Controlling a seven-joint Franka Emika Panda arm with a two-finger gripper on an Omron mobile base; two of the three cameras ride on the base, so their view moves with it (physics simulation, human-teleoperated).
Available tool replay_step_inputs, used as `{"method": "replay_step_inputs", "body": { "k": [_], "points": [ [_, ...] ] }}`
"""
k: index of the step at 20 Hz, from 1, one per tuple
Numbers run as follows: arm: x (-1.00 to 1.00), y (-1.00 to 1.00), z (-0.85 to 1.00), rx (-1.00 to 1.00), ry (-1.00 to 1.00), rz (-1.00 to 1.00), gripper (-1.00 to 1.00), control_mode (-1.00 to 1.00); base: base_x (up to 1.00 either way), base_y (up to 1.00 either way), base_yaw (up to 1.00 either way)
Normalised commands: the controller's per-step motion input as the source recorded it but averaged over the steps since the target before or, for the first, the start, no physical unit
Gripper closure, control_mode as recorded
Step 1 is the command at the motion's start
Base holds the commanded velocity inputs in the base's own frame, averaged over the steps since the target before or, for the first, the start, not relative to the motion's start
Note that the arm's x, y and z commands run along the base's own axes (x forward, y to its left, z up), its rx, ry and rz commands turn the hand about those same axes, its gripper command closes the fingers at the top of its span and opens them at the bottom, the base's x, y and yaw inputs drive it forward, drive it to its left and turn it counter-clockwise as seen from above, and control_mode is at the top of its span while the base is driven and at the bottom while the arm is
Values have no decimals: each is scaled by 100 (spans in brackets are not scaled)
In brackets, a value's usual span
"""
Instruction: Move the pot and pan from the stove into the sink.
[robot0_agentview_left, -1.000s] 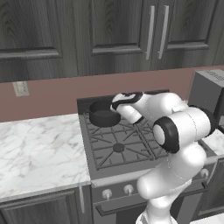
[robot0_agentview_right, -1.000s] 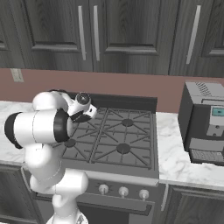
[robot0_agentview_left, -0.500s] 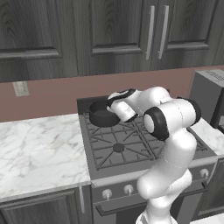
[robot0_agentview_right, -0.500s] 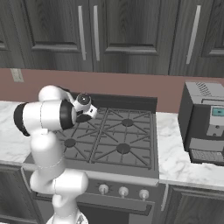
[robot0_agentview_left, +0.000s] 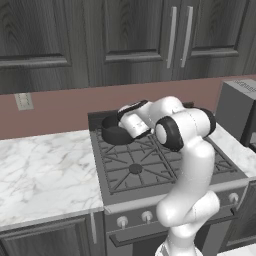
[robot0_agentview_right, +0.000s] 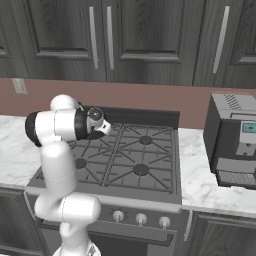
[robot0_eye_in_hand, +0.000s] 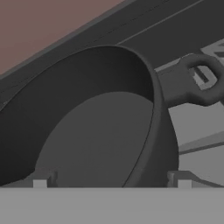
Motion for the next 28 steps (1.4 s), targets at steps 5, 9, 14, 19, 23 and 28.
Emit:
{"method": "replay_step_inputs", "body": {
  "k": [5, 9, 14, 19, 23, 28],
  "points": [
    [24, 7, -32, -1, 0, -1, -100, -100, 0, 0, 0],
    [18, 5, -22, -1, 0, 0, -100, -100, 0, 0, 0],
    [2, 1, -1, 0, 0, 0, 100, -100, 0, 0, 0],
    [0, 0, 0, 0, 0, 0, 100, -100, 0, 0, 0],
    [0, 0, 15, 1, 0, -3, 100, -100, 0, 0, 0],
    [0, -6, 35, 3, 0, -3, 100, -100, 0, 0, 0]
  ]
}}
